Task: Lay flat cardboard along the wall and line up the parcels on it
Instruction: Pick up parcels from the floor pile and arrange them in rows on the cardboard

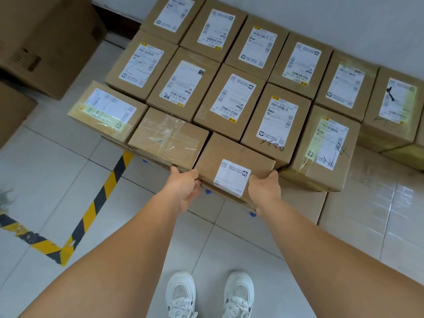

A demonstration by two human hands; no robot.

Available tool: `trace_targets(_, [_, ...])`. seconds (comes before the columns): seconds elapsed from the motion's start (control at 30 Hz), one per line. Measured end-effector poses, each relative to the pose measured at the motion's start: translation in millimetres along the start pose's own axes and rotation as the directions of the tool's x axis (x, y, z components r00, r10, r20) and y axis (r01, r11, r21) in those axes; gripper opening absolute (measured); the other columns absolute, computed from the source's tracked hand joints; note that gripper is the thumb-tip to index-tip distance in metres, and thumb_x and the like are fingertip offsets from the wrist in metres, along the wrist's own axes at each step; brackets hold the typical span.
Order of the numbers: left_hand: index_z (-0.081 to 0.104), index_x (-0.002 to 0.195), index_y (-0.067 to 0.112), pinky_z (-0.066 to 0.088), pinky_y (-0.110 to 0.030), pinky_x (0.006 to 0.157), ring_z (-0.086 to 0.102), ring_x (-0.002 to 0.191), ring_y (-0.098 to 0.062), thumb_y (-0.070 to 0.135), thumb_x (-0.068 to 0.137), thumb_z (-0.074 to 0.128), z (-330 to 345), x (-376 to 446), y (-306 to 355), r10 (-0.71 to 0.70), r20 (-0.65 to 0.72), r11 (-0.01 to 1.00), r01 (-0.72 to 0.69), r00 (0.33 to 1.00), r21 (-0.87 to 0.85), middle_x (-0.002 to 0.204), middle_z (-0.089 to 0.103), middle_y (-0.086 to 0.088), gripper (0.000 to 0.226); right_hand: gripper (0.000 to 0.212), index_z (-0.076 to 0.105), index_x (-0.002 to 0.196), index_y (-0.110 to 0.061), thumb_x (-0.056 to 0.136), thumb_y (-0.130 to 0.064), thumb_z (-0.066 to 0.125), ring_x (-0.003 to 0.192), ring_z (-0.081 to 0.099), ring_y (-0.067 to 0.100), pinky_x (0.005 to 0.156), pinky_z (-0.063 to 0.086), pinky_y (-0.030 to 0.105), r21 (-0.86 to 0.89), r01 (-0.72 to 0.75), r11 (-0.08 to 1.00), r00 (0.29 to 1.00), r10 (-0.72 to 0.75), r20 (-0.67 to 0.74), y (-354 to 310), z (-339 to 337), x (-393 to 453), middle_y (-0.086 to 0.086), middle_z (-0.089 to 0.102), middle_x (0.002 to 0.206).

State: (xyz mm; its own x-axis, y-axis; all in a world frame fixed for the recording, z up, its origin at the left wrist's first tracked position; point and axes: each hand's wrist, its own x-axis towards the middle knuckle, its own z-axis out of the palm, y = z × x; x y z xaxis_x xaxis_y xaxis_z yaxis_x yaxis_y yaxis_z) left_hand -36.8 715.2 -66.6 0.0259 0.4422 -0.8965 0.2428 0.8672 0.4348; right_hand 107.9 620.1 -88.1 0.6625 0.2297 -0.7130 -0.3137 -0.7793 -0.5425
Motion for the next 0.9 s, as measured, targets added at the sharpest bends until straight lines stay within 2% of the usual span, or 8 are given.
trace_targets(0.07, [-0.001, 0.153, 0.024, 0.049, -0.034, 0.094, 0.054, 0.076, -0.011, 0.015, 0.095, 0.053, 3, -4, 1, 0.0, -0.012, 1.0, 0.0, 1.0, 0.029, 0.084, 0.056, -0.002, 0.08, 0.048, 0.033, 0.139, -0.015, 0.093, -0.02, 0.049, 0.11, 0.053, 0.026, 0.083, 0.042, 0.032, -0.009, -0.004, 1.0, 1.0, 0.004, -0.005, -3, -2, -4, 0.002, 0.048, 0.139])
trace_targets(0.13, [0.0, 0.153, 0.023, 0.044, -0.041, 0.103, 0.057, 0.103, -0.02, 0.028, 0.093, 0.057, 7, -12, 4, 0.006, -0.064, 0.998, -0.002, 0.998, 0.069, 0.119, 0.058, -0.008, 0.083, 0.061, 0.021, 0.148, -0.016, 0.095, -0.024, 0.05, 0.126, 0.047, 0.027, 0.092, 0.042, 0.033, -0.027, -0.003, 1.0, 1.0, 0.003, -0.006, -8, -6, -10, 0.0, 0.037, 0.15])
trace_targets(0.2, [0.001, 0.153, 0.022, 0.036, -0.044, 0.108, 0.044, 0.128, -0.029, 0.035, 0.092, 0.054, 15, -27, 9, 0.037, -0.126, 0.989, -0.019, 0.991, 0.144, 0.147, 0.039, -0.01, 0.082, 0.071, 0.01, 0.153, -0.017, 0.096, -0.029, 0.049, 0.136, 0.038, 0.027, 0.101, 0.038, 0.037, -0.032, -0.001, 0.999, 1.0, 0.0, -0.013, -14, -15, -20, -0.002, 0.024, 0.157])
trace_targets(0.27, [0.004, 0.153, 0.021, 0.03, -0.043, 0.108, 0.033, 0.136, -0.031, 0.034, 0.095, 0.052, 23, -46, 11, 0.111, -0.147, 0.978, -0.081, 0.983, 0.194, 0.155, 0.026, -0.007, 0.077, 0.074, 0.007, 0.154, -0.016, 0.096, -0.032, 0.049, 0.14, 0.032, 0.026, 0.108, 0.035, 0.039, -0.059, 0.032, 0.998, 0.999, -0.034, -0.024, -19, -28, -31, -0.002, 0.017, 0.16])
trace_targets(0.33, [0.013, 0.153, 0.022, 0.031, -0.042, 0.107, 0.033, 0.136, -0.029, 0.034, 0.094, 0.053, 28, -65, 9, 0.239, -0.128, 0.941, -0.197, 0.963, 0.276, 0.155, 0.026, -0.004, 0.072, 0.073, 0.01, 0.154, -0.015, 0.096, -0.035, 0.05, 0.14, 0.032, 0.025, 0.109, 0.036, 0.043, -0.131, 0.101, 0.986, 0.993, -0.108, -0.046, -21, -43, -46, 0.0, 0.015, 0.16])
trace_targets(0.43, [0.028, 0.147, 0.022, 0.038, -0.044, 0.106, 0.043, 0.13, -0.027, 0.039, 0.086, 0.056, 36, -93, 3, 0.435, 0.018, 0.78, -0.387, 0.9, 0.491, 0.151, 0.032, -0.006, 0.069, 0.072, 0.015, 0.153, -0.016, 0.094, -0.033, 0.053, 0.142, 0.029, 0.021, 0.113, 0.03, 0.041, -0.242, 0.227, 0.943, 0.965, -0.251, -0.073, -17, -69, -73, 0.0, 0.016, 0.159])
trace_targets(0.57, [0.025, 0.149, 0.025, 0.04, -0.04, 0.104, 0.047, 0.125, -0.025, 0.024, 0.092, 0.057, 52, -133, -13, 0.532, 0.227, 0.549, -0.536, 0.816, 0.641, 0.148, 0.033, 0.0, 0.066, 0.072, 0.014, 0.153, -0.017, 0.094, -0.029, 0.054, 0.145, 0.02, 0.019, 0.117, 0.022, 0.039, -0.358, 0.229, 0.905, 0.947, -0.292, -0.131, 1, -107, -109, 0.0, 0.015, 0.16])
trace_targets(0.9, [0.021, 0.151, 0.021, 0.03, -0.038, 0.109, 0.032, 0.138, -0.025, 0.027, 0.093, 0.057, 90, -210, -89, 0.367, 0.659, 0.073, -0.726, 0.657, 0.683, 0.153, 0.03, -0.006, 0.068, 0.07, 0.013, 0.153, -0.014, 0.097, -0.029, 0.051, 0.145, 0.017, 0.018, 0.117, 0.019, 0.034, -0.236, -0.058, 0.97, 0.927, -0.035, -0.373, 98, -197, -192, 0.001, 0.013, 0.16])
